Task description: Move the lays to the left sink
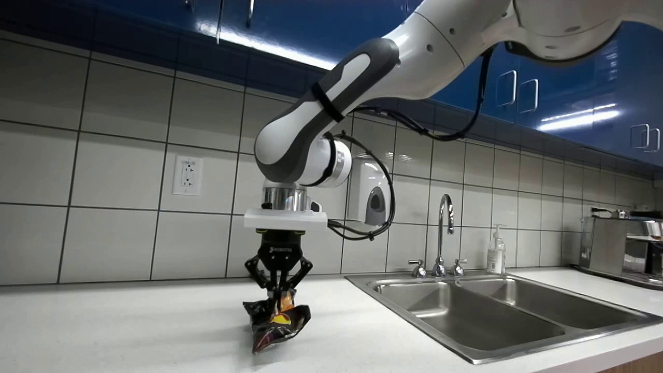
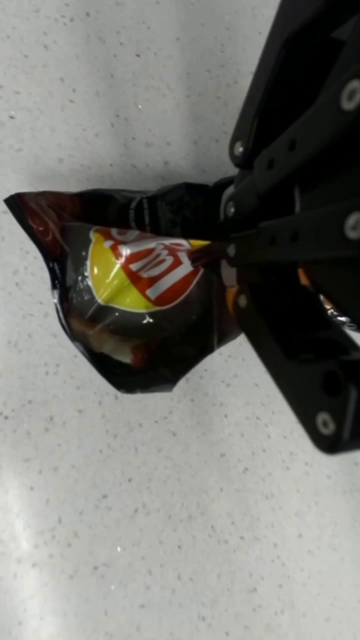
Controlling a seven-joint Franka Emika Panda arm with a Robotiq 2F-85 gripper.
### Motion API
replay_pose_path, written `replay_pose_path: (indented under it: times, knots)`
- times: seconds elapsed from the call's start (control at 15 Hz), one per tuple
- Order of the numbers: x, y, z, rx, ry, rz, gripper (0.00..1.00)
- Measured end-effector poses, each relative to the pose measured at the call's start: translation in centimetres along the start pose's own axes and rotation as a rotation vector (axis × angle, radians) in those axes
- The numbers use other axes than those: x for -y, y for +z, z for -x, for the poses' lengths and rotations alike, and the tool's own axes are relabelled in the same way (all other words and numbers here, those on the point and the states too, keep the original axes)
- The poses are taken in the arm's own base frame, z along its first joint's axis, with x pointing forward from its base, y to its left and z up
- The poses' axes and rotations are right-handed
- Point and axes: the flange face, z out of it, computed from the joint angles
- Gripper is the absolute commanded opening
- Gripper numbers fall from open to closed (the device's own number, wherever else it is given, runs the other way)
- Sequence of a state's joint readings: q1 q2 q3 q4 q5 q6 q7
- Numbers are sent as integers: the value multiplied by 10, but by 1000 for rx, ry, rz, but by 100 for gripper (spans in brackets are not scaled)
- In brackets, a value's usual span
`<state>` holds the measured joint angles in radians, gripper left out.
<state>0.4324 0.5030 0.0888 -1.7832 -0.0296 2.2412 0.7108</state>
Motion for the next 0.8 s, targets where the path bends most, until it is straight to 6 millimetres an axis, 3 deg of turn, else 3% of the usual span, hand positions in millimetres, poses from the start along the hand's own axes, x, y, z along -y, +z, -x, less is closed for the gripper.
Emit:
replay_pose_path:
  times: [0.47, 0.8]
  knots:
    - [-87, -46, -11, -48, 100, 22, 0]
    - [-156, -62, -6, -55, 161, 27, 0]
